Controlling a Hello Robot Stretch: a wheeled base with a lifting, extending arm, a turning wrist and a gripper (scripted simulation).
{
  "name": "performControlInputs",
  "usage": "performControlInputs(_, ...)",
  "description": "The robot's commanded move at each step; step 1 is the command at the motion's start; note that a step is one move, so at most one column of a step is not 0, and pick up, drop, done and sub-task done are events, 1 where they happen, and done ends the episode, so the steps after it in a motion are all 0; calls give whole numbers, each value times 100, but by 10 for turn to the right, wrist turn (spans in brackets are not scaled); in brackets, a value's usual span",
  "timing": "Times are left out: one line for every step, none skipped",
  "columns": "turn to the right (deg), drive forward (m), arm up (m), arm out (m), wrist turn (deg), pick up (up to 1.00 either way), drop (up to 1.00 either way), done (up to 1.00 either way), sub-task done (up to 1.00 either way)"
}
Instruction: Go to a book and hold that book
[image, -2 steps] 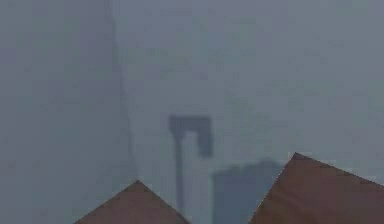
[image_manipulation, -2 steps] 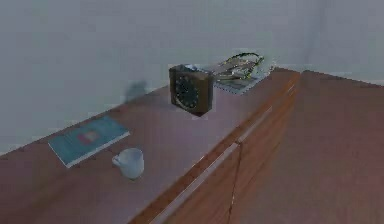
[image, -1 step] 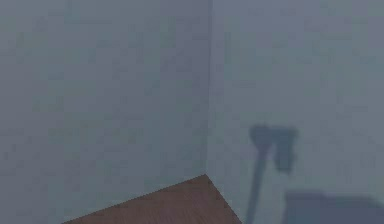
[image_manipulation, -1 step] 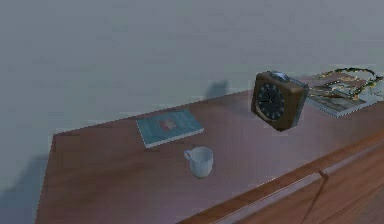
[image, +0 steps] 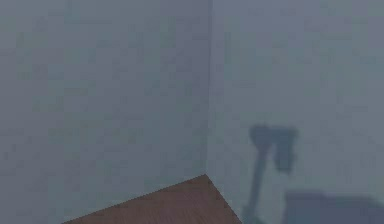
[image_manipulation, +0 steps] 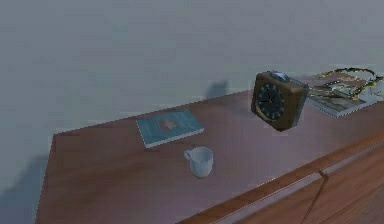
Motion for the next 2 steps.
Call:
performControlInputs(0, 0, 38, 0, 0, 0, 0, 0, 0)
performControlInputs(0, 0, 0, 28, 0, 0, 0, 0, 0)
